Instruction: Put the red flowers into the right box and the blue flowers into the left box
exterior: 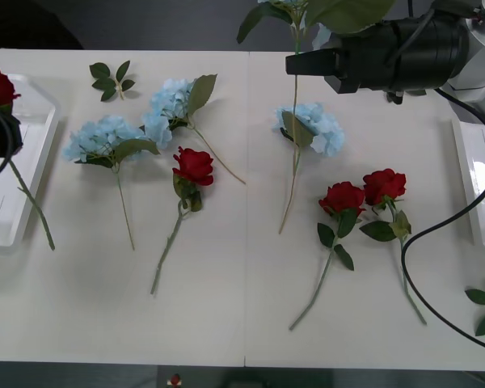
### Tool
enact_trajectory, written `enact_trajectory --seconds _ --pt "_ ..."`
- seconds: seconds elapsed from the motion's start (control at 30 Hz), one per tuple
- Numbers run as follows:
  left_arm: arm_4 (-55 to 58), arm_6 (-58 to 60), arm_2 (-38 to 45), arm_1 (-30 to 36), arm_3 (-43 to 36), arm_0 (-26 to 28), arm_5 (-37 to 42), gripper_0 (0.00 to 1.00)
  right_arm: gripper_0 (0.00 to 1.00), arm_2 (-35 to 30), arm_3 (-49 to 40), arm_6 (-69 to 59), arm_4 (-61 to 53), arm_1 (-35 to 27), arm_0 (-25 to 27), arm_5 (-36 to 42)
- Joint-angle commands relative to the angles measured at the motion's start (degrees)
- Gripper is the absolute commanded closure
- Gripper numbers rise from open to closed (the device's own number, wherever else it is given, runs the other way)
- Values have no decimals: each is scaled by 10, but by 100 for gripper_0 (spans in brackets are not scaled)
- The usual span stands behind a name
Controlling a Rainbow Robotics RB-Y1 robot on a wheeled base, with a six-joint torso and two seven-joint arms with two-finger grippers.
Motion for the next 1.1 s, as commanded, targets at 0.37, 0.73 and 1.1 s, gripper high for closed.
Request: enact_trajectory --seconds 0.37,0.73,1.1 --pt "219 -98 24 0 55 -61 -51 100 100 3 34 1 16 -19 -9 0" --pt "421 -118 -137 -16 21 -66 -224 100 100 34 60 -14 136 -88 -9 -47" --pt "685 -355 -207 -80 21 -71 -300 100 100 150 123 -31 177 -137 -9 -179"
